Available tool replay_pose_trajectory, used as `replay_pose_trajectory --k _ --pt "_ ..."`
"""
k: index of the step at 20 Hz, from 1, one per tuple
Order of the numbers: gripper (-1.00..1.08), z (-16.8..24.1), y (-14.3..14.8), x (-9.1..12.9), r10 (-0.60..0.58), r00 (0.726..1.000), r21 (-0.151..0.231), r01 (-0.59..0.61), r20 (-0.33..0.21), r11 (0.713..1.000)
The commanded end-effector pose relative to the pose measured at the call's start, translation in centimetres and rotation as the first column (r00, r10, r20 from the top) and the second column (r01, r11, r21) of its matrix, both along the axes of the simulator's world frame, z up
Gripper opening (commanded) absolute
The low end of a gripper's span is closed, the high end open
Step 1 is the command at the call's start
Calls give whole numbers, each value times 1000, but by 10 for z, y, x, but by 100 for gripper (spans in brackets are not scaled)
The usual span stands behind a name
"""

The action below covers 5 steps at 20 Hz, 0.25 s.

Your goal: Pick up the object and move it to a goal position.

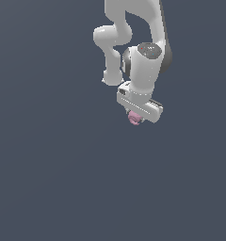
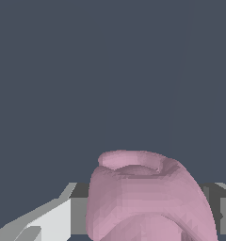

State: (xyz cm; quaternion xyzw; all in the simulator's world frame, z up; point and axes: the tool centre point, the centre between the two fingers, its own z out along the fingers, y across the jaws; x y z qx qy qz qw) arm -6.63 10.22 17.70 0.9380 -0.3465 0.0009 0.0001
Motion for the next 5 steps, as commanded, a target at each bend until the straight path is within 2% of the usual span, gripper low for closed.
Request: replay_pose_trajectory --k 1,5 --pt "-100 6 4 0 -1 1000 -1 1 -1 1000" --pt "-100 6 4 0 -1 1000 1 1 -1 1000"
